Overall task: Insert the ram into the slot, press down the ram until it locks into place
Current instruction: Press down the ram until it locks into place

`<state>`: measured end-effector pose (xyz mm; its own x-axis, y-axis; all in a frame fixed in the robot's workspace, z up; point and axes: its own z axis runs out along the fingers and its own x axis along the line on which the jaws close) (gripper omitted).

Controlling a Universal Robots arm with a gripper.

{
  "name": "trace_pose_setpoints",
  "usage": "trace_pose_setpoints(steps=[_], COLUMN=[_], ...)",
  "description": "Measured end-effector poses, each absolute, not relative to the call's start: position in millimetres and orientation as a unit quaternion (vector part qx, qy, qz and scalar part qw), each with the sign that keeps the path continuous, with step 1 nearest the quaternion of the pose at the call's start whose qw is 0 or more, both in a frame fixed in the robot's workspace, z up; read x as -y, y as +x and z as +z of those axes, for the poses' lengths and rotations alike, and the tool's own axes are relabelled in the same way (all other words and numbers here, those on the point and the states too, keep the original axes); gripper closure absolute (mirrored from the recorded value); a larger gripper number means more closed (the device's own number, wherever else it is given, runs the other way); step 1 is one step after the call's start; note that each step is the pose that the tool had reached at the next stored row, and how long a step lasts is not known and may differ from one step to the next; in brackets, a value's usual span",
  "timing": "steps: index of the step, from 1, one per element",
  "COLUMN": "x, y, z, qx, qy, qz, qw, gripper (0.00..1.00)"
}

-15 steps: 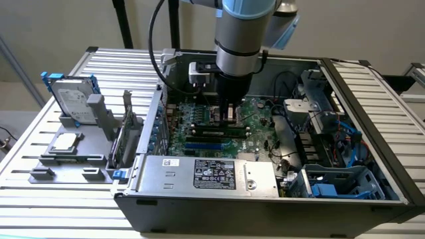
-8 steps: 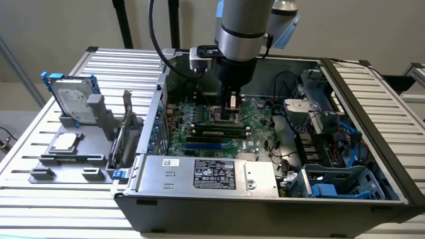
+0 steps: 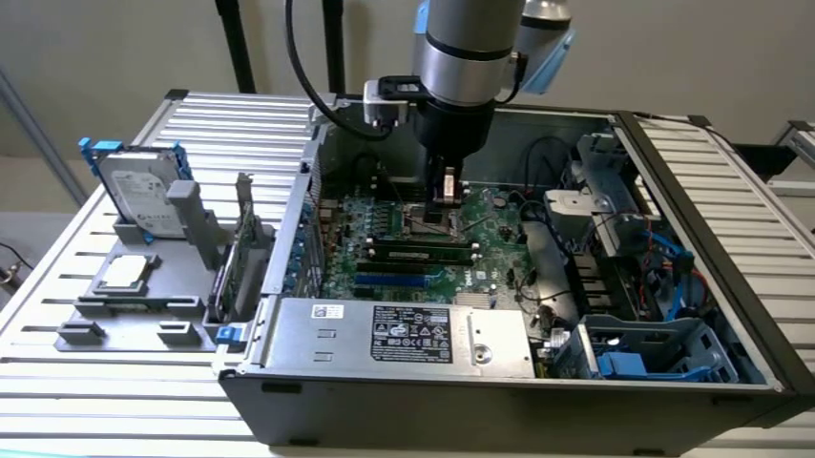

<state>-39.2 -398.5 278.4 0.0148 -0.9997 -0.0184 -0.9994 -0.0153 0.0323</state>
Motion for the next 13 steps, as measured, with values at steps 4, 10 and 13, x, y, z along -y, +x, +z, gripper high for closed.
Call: trace_pose_setpoints(steps=[4, 10, 13], x=[398.5, 398.5, 398.5], y=[-39.2, -39.2, -39.2], z=[278.4, 278.4, 278.4], qx=[0.702, 0.702, 0.702], qy=[0.712, 0.712, 0.712], qz=[-0.018, -0.018, -0.018], qw=[0.005, 0.005, 0.005], gripper=[0.90, 0.90, 0.90])
